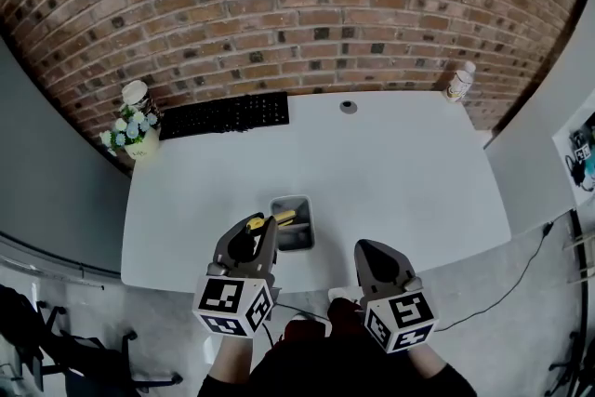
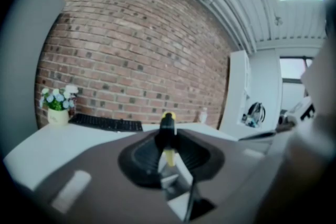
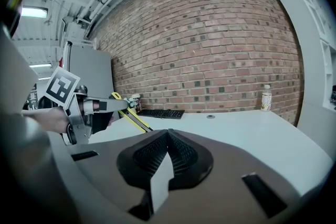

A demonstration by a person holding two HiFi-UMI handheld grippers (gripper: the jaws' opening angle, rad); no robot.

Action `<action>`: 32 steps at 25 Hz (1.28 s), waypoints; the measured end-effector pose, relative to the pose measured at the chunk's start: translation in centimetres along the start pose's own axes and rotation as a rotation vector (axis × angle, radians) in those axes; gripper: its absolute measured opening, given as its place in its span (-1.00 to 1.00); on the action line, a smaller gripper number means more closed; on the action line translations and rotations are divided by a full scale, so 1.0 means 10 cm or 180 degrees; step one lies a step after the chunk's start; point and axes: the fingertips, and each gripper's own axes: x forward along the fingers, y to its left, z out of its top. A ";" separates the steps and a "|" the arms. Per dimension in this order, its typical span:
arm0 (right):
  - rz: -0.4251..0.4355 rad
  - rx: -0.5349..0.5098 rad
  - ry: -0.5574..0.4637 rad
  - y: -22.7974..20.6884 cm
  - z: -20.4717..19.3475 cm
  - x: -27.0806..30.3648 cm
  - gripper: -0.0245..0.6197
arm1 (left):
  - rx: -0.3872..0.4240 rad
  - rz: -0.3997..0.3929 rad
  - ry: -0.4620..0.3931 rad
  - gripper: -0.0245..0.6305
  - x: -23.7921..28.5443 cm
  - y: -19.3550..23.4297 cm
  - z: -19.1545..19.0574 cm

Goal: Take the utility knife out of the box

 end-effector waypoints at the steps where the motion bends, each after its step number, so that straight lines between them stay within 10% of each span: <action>1: 0.0004 -0.0006 -0.0012 0.01 0.00 -0.01 -0.90 | 0.0008 -0.0003 -0.0014 -0.70 -0.03 -0.01 0.01; 32: 0.1028 -0.0420 -0.0104 0.91 0.16 0.11 -0.90 | -0.0170 0.1098 -0.0428 -0.70 -1.50 0.31 0.07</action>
